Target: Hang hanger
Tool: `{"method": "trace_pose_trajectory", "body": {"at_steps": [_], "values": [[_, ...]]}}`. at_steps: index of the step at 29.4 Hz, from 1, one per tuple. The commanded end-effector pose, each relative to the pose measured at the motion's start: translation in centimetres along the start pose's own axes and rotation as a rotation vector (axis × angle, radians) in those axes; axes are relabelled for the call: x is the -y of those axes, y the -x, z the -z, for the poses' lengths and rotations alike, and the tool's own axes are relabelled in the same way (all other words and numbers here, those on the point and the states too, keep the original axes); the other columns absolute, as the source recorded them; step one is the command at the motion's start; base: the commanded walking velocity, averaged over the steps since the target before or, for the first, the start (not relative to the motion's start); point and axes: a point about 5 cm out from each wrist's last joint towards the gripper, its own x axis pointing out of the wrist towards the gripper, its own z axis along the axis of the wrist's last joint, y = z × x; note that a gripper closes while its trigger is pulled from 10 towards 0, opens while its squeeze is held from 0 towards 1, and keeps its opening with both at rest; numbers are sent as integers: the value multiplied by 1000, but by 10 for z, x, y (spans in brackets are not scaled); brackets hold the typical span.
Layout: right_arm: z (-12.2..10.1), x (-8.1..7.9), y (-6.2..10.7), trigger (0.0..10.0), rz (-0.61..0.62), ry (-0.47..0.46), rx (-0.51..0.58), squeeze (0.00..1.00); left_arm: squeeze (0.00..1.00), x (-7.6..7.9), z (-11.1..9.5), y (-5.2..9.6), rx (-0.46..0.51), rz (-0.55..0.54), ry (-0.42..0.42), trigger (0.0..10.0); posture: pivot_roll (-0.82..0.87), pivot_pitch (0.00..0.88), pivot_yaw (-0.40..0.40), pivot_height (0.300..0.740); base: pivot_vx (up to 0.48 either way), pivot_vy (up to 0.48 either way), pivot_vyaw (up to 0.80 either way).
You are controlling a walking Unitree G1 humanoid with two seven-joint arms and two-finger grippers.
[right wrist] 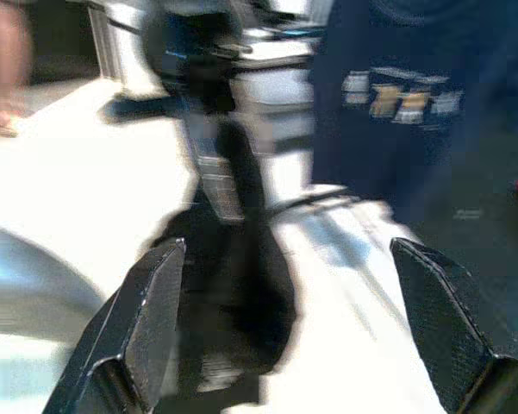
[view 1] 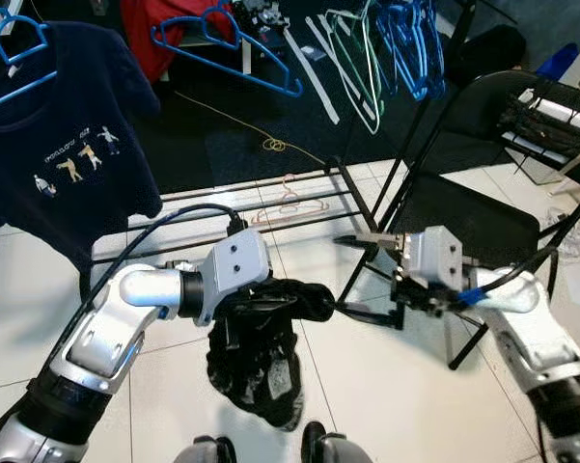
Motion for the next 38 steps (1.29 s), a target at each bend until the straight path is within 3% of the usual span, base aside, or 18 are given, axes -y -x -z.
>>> {"method": "trace_pose_trajectory", "body": {"at_steps": [1, 9, 11, 12, 13, 15, 18, 24, 29, 31, 32, 33, 34, 35, 36, 37, 38], "values": [[-2, -7, 0, 10000, -63, -62, 20, 1000, 0, 3, -6, -2, 21, 36, -15, 0, -112, 253, -56, 740, 0, 0, 0], [-3, -8, -2, 10000, -92, -71, 23, 1000, 0, 4, -12, -5, 46, 47, -19, 0, -114, 258, -53, 740, 0, 0, 0], [0, -7, -4, 10000, -83, -26, 3, 1000, 0, 4, -15, -6, 57, 52, -24, 0, -114, 258, -53, 740, 0, 0, 0], [6, -2, -6, 10000, -59, 62, -34, 1000, 0, 4, -17, -7, 65, 56, -30, 0, -114, 260, -52, 740, 0, 0, 0], [6, -2, -6, 10000, -59, 62, -34, 1000, 0, 4, -17, -7, 65, 56, -30, 0, -114, 260, -52, 740, 0, 0, 0], [13, 5, -9, 10000, -26, 179, -71, 1000, 0, 4, -21, -10, 77, 68, -35, 0, -111, 261, -53, 740, 0, 0, 0], [14, 7, -11, 10000, -27, 203, -77, 1000, 0, 5, -24, -11, 86, 74, -38, 0, -111, 261, -53, 740, 0, 0, 0], [10, 10, -17, 10000, -78, 174, -77, 1000, 0, 7, -37, -15, 117, 95, -51, 0, -108, 264, -58, 740, 0, 0, 0], [12, 2, -22, 10000, -173, 119, -91, 1000, 0, 7, -40, -17, 128, 104, -55, 0, -107, 267, -58, 740, 0, 0, 0], [15, 2, -24, 10000, -188, 115, -98, 953, 0, 8, -42, -19, 135, 108, -55, 0, -107, 267, -58, 740, 0, 0, 0], [17, 5, -27, 10000, -183, 120, -102, 714, 0, 8, -43, -20, 139, 112, -55, 0, -107, 267, -58, 740, 0, 0, 0], [17, 6, -28, 8196, -180, 110, -98, 514, 0, 8, -44, -20, 140, 114, -55, 0, -105, 271, -60, 740, 0, 0, 0], [17, 6, -28, 8196, -180, 110, -98, 514, 0, 8, -44, -20, 140, 114, -55, 0, -105, 271, -60, 740, 0, 0, 0], [16, 8, -29, 1843, -174, 103, -93, 349, 0, 9, -44, -20, 138, 115, -54, 0, -105, 271, -60, 740, 0, 0, 0], [16, 8, -29, 1843, -174, 103, -93, 349, 0, 9, -44, -20, 138, 115, -54, 0, -105, 271, -60, 740, 0, 0, 0], [16, 9, -29, 0, -172, 91, -88, 192, 0, 9, -44, -20, 136, 115, -54, 0, -105, 271, -60, 740, 0, 0, 0], [16, 9, -29, 0, -172, 91, -88, 192, 0, 9, -44, -20, 136, 115, -54, 0, -105, 271, -60, 740, 0, 0, 0]]}}
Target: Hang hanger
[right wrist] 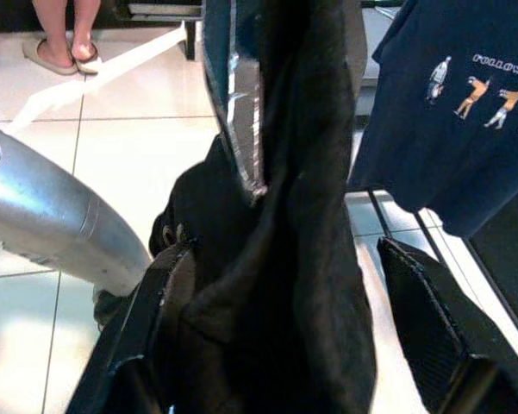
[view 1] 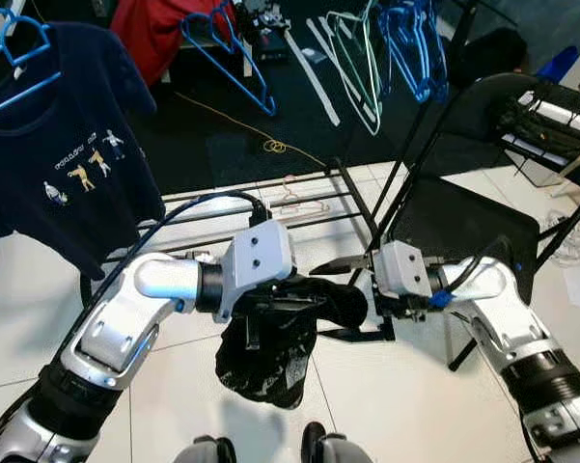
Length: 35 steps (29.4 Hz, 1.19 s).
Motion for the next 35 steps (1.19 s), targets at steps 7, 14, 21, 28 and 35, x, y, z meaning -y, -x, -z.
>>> {"method": "trace_pose_trajectory", "body": {"at_steps": [7, 14, 21, 28, 35], "values": [[0, 8, 3, 0, 57, -6, -7, 0, 0, 5, -7, -5, 18, 40, -26, 0, -105, 271, -60, 740, 0, 0, 0], [-4, 14, 7, 0, 83, 11, 5, 0, 0, 6, -5, -4, -2, 46, -31, 0, -108, 274, -60, 740, 0, 0, 0], [-4, 11, 10, 0, 5, 35, -29, 0, 0, 5, 0, 0, -35, 39, -31, 0, -113, 270, -53, 740, 0, 0, 0], [-10, 21, 14, 0, -6, 107, -63, 0, 0, 4, 10, 5, -94, 13, -22, 0, -110, 256, -53, 740, 0, 0, 0], [-20, 39, 16, 0, 16, 195, -84, 0, 1000, 1, 25, 15, -144, -83, 22, 10000, -103, 246, -55, 740, 0, 0, 0]]}}
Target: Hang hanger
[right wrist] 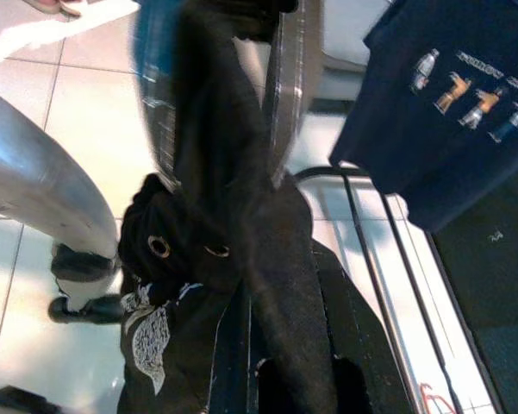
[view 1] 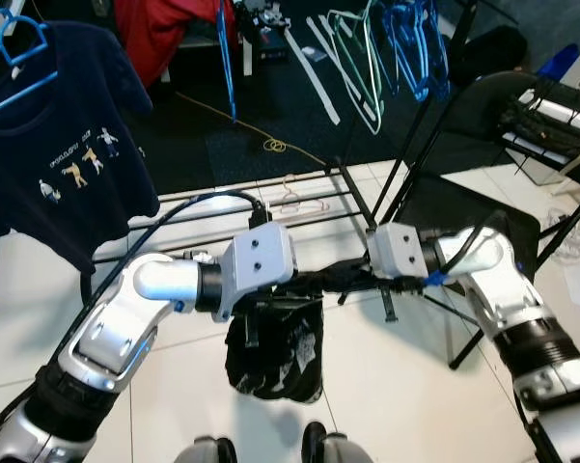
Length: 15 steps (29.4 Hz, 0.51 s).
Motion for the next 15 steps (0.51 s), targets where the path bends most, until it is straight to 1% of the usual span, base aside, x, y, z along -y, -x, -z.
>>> {"method": "trace_pose_trajectory", "body": {"at_steps": [1, 2, 3, 5, 7, 8, 9, 10, 11, 12, 13, 14, 15], "values": [[-6, 7, 7, 0, 30, 47, 1, 0, 1000, 2, 13, 3, -50, -18, 39, 10000, -103, 246, -55, 740, 0, 0, 0], [-9, 11, 8, 0, 28, 68, 4, 0, 1000, -2, 18, 9, -43, -79, 77, 10000, -103, 246, -55, 740, 0, 0, 0], [-9, 11, 8, 0, 28, 68, 4, 0, 1000, -2, 18, 9, -43, -79, 77, 10000, -103, 246, -55, 740, 0, 0, 0], [-15, 18, 7, 0, 30, 120, 7, 0, 1000, -7, 31, 21, -56, -162, 134, 10000, -103, 237, -54, 740, 0, 0, 0], [-15, 18, 7, 0, 30, 120, 7, 0, 1000, -7, 31, 21, -56, -162, 134, 10000, -103, 237, -54, 740, 0, 0, 0], [-17, 22, 7, 0, 30, 155, 3, 0, 0, -5, 39, 29, -91, -144, 165, 10000, -108, 235, -55, 740, 0, 0, 0], [-21, 26, 7, 0, 28, 190, -3, 0, 0, -2, 49, 35, -143, -120, 185, 10000, -110, 237, -57, 740, 0, 0, 0], [-21, 26, 7, 0, 28, 190, -3, 0, 0, -2, 49, 35, -143, -120, 185, 10000, -110, 237, -57, 740, 0, 0, 0], [-24, 31, 7, 0, 21, 232, -10, 0, 0, 1, 58, 40, -201, -104, 195, 10000, -112, 238, -58, 740, 0, 0, 0], [-24, 31, 7, 0, 21, 232, -10, 0, 0, 1, 58, 40, -201, -104, 195, 10000, -112, 238, -58, 740, 0, 0, 0], [-27, 36, 7, 0, 13, 269, -16, 0, 0, 1, 66, 44, -244, -102, 205, 10000, -115, 239, -62, 740, 0, 0, 0], [-27, 36, 7, 0, 13, 269, -16, 0, 0, 1, 66, 44, -244, -102, 205, 10000, -115, 239, -62, 740, 0, 0, 0], [-29, 39, 6, 0, 5, 292, -21, 0, 0, 1, 72, 46, -266, -113, 218, 10000, -117, 240, -64, 740, 0, 0, 0]]}}
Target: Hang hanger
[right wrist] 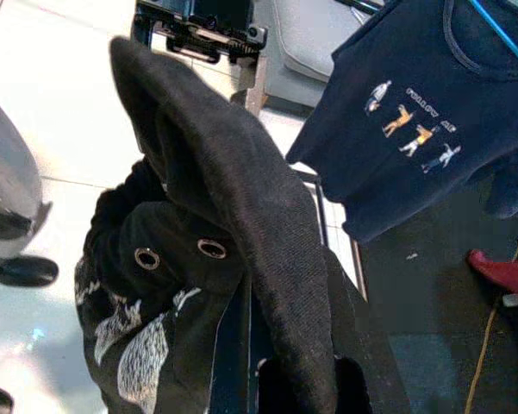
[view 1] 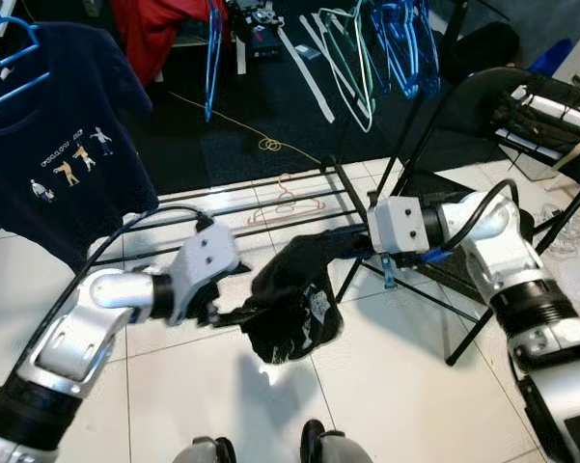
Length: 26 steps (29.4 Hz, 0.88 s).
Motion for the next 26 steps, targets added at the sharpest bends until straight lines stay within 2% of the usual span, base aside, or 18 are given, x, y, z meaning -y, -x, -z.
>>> {"method": "trace_pose_trajectory", "body": {"at_steps": [1, 2, 3, 4, 6, 7, 8, 13, 14, 15, 16, 22, 23, 24, 26], "values": [[-3, 5, 2, 0, -6, 49, -4, 0, 0, 2, 11, 2, -51, 10, 11, 10000, -117, 240, -64, 740, 0, 0, 0], [-4, 9, 1, 0, -20, 67, -10, 0, 0, 1, 13, 2, -37, -8, 49, 10000, -121, 241, -67, 740, 0, 0, 0], [-5, 11, 1, 0, -28, 74, -14, 0, 224, 0, 13, 2, -9, -29, 85, 10000, -126, 244, -73, 740, 0, 0, 0], [-5, 13, 1, 0, -33, 76, -18, 0, 698, -1, 13, 3, 11, -51, 105, 10000, -126, 244, -73, 740, 0, 0, 0], [-5, 15, 1, 0, -36, 73, -25, 0, 698, -1, 14, 3, 24, -66, 130, 10000, -126, 244, -73, 740, 0, 0, 0], [-5, 16, 0, 0, -34, 67, -33, 0, 1000, -2, 14, 3, 26, -93, 149, 10000, -131, 247, -78, 740, 0, 0, 0], [-4, 18, 0, 0, -26, 45, -42, 0, 1000, -4, 14, 4, 41, -127, 185, 10000, -131, 249, -82, 740, 0, 0, 0], [-2, 20, -2, 0, -9, 15, -48, 0, 1000, -5, 16, 7, 45, -185, 242, 10000, -135, 252, -90, 740, 0, 0, 0], [-1, 20, -3, 0, -1, 4, -45, 0, 565, -3, 19, 10, 24, -187, 263, 10000, -138, 254, -96, 740, 0, 0, 0], [-1, 20, -3, 0, -1, 4, -45, 0, 565, -3, 19, 10, 24, -187, 263, 10000, -138, 254, -96, 740, 0, 0, 0], [0, 20, -3, 0, 9, -8, -39, 0, 0, 2, 22, 12, 7, -172, 283, 10000, -138, 258, -101, 740, 0, 0, 0], [4, 24, -2, 0, 73, -59, -38, 0, 0, 10, 29, 24, -54, -181, 318, 10000, -139, 264, -107, 740, 0, 0, 0], [5, 26, 0, 0, 107, -81, -33, 0, 408, 11, 31, 30, -73, -216, 321, 10000, -142, 267, -112, 740, 0, 0, 0], [6, 27, 0, 0, 119, -92, -29, 0, 1000, 10, 30, 32, -52, -248, 331, 10000, -141, 272, -117, 740, 0, 0, 0], [7, 27, 0, 0, 126, -99, -27, 0, 1000, 10, 29, 33, -36, -270, 339, 10000, -140, 273, -119, 740, 0, 0, 0]]}}
